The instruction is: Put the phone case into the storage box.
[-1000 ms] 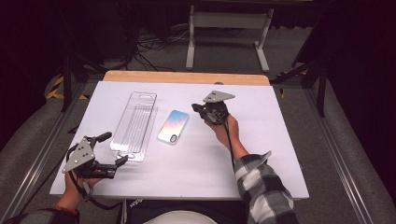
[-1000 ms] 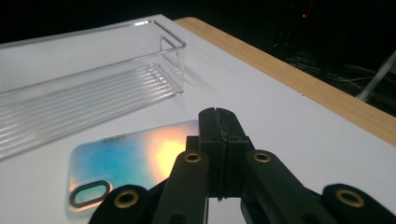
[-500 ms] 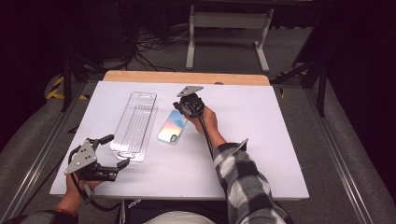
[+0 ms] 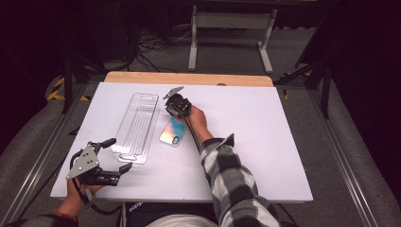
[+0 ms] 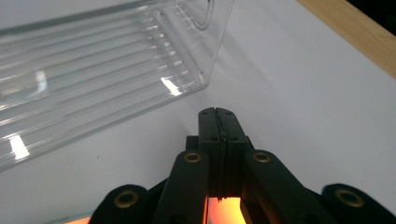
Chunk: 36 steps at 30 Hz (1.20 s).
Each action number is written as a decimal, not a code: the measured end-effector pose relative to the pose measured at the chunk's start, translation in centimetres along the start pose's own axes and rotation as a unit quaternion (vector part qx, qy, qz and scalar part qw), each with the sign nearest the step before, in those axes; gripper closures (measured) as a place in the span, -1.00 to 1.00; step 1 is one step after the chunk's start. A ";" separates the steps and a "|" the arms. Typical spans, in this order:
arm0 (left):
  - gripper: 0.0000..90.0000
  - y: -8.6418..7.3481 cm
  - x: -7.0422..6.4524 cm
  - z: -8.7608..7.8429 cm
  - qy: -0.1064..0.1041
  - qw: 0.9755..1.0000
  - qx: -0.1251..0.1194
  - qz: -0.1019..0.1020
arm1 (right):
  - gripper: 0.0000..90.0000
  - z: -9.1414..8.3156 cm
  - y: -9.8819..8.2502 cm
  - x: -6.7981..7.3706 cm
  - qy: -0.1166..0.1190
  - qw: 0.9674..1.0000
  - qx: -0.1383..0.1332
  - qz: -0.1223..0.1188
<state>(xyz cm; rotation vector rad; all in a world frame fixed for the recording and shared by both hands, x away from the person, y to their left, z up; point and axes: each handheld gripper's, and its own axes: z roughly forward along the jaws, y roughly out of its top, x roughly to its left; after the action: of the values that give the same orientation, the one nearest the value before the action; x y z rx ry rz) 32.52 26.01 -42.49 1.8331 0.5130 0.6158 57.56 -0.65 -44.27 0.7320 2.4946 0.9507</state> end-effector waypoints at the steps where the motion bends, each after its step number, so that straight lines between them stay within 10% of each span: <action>1: -0.84 0.0 0.0 0.0 0.000 1.000 -0.001 0.000 | 1.00 0.3 0.0 0.1 -0.003 1.000 0.006 -0.006; 11: -0.83 -0.1 0.0 0.0 0.001 1.000 0.004 0.005 | 1.00 0.7 0.0 0.2 -0.009 0.999 0.046 -0.007; 36: -0.83 -0.1 -0.2 -0.4 0.021 0.999 0.015 0.019 | 0.99 -6.4 -6.1 -2.1 -0.005 0.994 0.110 0.011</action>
<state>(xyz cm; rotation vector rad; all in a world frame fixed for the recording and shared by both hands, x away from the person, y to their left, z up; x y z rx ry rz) 32.11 26.20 -42.48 1.8665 0.5183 0.6774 53.98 -8.96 -43.66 0.8320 2.6140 0.6820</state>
